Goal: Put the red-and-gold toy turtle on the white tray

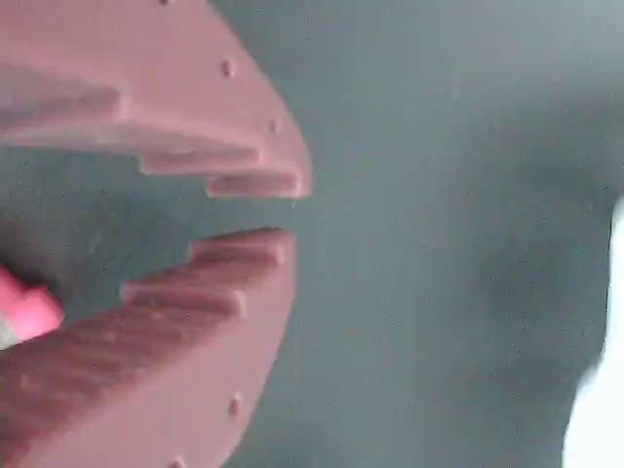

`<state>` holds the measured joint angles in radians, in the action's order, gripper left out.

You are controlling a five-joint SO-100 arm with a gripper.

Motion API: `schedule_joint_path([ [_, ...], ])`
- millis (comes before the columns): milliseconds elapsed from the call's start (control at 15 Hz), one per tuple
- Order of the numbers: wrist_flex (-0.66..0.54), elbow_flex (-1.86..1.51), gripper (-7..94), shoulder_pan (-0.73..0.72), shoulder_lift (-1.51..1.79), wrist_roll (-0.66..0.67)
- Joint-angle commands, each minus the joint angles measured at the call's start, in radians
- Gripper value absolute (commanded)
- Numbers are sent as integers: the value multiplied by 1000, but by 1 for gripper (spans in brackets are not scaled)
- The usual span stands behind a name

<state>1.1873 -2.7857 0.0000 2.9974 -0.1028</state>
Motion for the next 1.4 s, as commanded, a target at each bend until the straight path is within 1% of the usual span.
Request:
schedule_joint_path([
  [0, 20, 334, 0, 114, -353, -44],
  [133, 121, 551, 0, 227, -597, -67],
  [333, 221, 796, 0, 373, -861, -97],
  [533, 245, 988, 0, 472, -1106, -132],
  [800, 275, 1221, 0, 592, -1384, -69],
  [1067, 287, 1405, 1, 686, -1540, -57],
  [1133, 308, 1450, 8, 698, -1566, -54],
  [1267, 365, 1528, 31, 712, -1623, -43],
  [1333, 391, 1565, 36, 715, -1661, -37],
])
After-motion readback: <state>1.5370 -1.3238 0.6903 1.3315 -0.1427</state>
